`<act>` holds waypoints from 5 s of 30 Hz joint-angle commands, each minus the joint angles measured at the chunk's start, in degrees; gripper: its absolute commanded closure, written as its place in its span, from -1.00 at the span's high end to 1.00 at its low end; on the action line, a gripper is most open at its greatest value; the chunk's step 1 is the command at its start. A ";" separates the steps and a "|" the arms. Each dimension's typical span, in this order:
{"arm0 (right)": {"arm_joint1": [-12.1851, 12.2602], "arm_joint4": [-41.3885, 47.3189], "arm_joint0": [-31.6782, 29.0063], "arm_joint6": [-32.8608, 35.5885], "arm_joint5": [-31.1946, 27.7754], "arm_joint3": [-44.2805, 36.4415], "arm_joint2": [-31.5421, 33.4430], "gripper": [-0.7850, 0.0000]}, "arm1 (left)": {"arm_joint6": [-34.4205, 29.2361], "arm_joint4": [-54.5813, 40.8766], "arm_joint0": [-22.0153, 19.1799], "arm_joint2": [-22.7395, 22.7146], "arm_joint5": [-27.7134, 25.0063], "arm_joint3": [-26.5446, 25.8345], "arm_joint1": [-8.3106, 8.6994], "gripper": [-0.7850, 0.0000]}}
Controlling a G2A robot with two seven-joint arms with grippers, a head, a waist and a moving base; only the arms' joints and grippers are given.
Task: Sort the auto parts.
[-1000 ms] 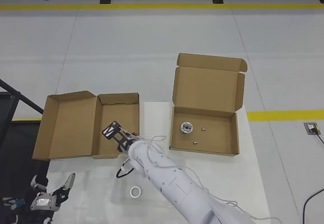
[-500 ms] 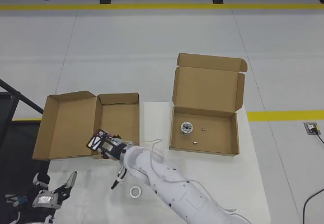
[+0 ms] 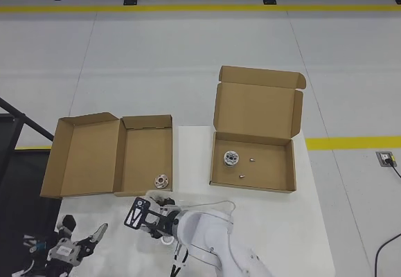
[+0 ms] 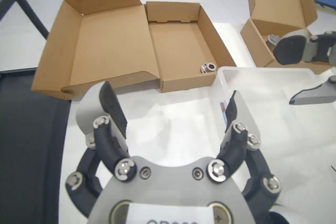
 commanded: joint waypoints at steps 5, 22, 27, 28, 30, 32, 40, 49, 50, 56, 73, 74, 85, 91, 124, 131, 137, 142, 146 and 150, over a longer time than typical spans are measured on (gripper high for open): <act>-0.01 -0.05 0.03 -2.51 0.04 0.03 -0.02 1.00 | 0.02 3.05 0.45 -0.73 -3.21 0.10 0.36 1.00; -5.10 5.27 13.47 9.79 1.47 23.40 -12.09 0.78 | 0.02 3.05 0.45 -0.73 -3.21 0.10 0.36 1.00; -5.93 3.15 15.08 11.62 2.17 25.57 -14.35 0.51 | 0.02 3.05 0.45 -0.73 -3.21 0.10 0.36 1.00; -6.01 2.56 15.06 11.82 2.86 25.98 -14.61 0.44 | 0.02 3.05 0.45 -0.73 -3.21 0.10 0.36 1.00; -6.06 1.50 15.13 12.12 3.95 26.50 -14.63 0.40 | 0.02 3.05 0.45 -0.73 -3.21 0.10 0.36 1.00; -6.12 1.02 14.97 11.97 4.73 27.01 -14.60 0.34 | 0.02 3.05 0.45 -0.73 -3.21 0.10 0.36 1.00; -6.19 1.64 15.46 11.81 4.19 30.03 -13.25 0.11 | 0.02 3.05 0.45 -0.73 -3.21 0.10 0.36 1.00; -6.14 2.21 15.45 10.69 3.56 32.20 -12.03 0.00 | 0.02 3.05 0.45 -0.73 -3.21 0.10 0.36 1.00; -6.16 2.29 15.43 10.66 3.33 32.33 -12.02 -0.01 | 0.02 3.05 0.45 -0.73 -3.21 0.10 0.36 1.00; -6.27 2.46 15.37 10.79 2.81 33.08 -11.95 0.00 | 0.02 3.05 0.45 -0.73 -3.21 0.10 0.36 1.00; -7.71 1.84 15.87 9.81 5.92 37.76 -13.58 -0.18 | 0.02 3.05 0.45 -0.73 -3.21 0.10 0.36 1.00; -7.83 1.84 15.97 10.05 6.45 38.14 -13.61 -0.18 | 0.02 3.05 0.45 -0.73 -3.21 0.10 0.36 1.00; -8.56 1.35 16.40 7.72 9.33 40.39 -13.43 -1.00 | 0.02 3.05 0.45 -0.73 -3.21 0.10 0.36 1.00; -7.83 -0.76 15.42 7.65 10.91 36.58 -12.01 -1.00 | 0.02 3.05 0.45 -0.73 -3.21 0.10 0.36 1.00; -13.81 -5.47 25.50 -14.05 42.45 41.28 -12.81 -1.00 | 2.00 0.53 1.44 0.08 -1.03 1.04 0.24 1.00; -13.81 -5.47 25.50 -14.05 42.45 41.28 -12.81 -1.00 | 1.57 0.97 1.39 0.88 -1.37 0.66 0.27 1.00; -13.81 -5.47 25.50 -14.05 42.45 41.28 -12.81 -1.00 | 1.57 0.97 1.39 0.88 -1.37 0.66 0.27 1.00; -14.22 -4.04 26.32 -14.53 40.65 43.85 -11.62 -1.00 | 1.57 0.97 1.39 0.88 -1.37 0.66 0.27 1.00; -16.12 -1.15 29.63 -16.31 39.15 50.79 -11.66 -1.00 | 1.57 0.97 1.39 0.88 -1.37 0.66 0.27 1.00; -18.28 1.74 32.50 -18.52 40.75 58.25 -11.85 -1.00 | 1.57 0.97 1.39 0.88 -1.37 0.66 0.27 1.00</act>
